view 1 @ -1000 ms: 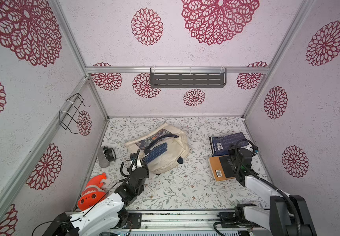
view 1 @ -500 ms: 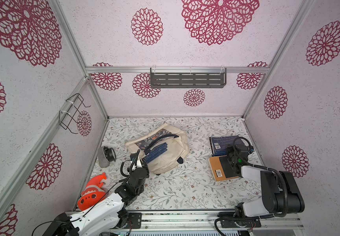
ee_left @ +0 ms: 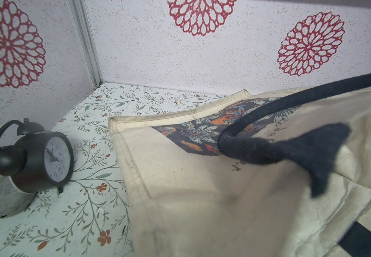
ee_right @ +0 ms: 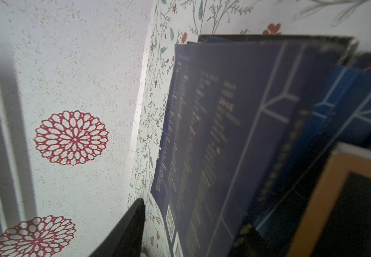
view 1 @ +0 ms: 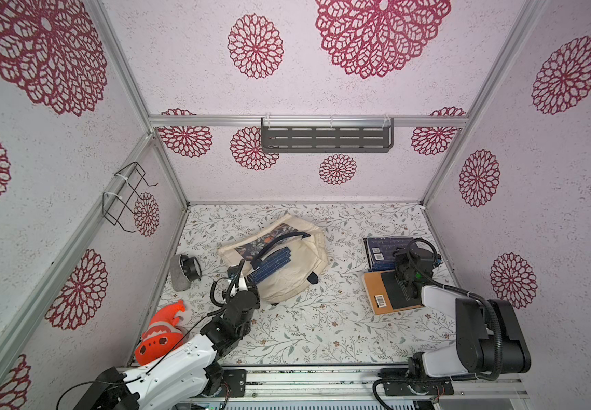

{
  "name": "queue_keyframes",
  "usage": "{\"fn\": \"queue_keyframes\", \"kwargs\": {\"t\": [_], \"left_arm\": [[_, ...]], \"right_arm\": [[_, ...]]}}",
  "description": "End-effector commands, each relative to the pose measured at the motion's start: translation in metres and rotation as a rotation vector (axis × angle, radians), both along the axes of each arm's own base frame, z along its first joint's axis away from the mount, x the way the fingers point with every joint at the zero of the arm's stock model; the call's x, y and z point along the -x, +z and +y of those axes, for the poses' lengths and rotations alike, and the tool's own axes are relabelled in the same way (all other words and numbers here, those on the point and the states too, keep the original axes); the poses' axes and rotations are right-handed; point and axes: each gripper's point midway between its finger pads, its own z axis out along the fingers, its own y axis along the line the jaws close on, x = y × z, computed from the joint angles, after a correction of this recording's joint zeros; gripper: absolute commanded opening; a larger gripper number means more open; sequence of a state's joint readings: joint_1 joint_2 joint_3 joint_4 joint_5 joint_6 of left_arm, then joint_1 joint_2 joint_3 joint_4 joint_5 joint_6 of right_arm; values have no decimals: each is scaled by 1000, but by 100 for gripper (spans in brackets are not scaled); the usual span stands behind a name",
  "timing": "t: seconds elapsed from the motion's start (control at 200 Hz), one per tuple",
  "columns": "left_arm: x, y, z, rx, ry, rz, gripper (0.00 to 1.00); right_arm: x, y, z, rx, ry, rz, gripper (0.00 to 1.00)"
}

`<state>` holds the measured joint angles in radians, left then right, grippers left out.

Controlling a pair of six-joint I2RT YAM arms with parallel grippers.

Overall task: Take out the books from the canvas bag
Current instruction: Place the book on the book.

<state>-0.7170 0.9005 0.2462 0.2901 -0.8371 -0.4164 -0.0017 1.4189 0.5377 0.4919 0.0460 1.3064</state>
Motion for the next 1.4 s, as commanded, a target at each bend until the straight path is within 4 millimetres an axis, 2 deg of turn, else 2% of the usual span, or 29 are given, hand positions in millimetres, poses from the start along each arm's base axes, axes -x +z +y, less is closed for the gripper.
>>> {"fn": "queue_keyframes", "kwargs": {"t": [0.0, 0.235, 0.645, 0.781, 1.016, 1.396], "left_arm": [[-3, 2, 0, 1, 5, 7, 0], [-2, 3, 1, 4, 7, 3, 0], [-2, 3, 0, 5, 3, 3, 0], [-2, 3, -1, 7, -1, 4, 0], [-3, 3, -2, 7, -6, 6, 0], [-3, 3, -2, 7, -6, 6, 0]], "right_arm": [[-1, 21, -1, 4, 11, -19, 61], [4, 28, -4, 17, 2, -22, 62], [-12, 28, -8, 34, -6, -28, 62], [-8, 24, -4, 21, 12, -15, 63], [10, 27, -11, 23, -34, -3, 69], [12, 40, -8, 32, -7, -25, 73]]}}
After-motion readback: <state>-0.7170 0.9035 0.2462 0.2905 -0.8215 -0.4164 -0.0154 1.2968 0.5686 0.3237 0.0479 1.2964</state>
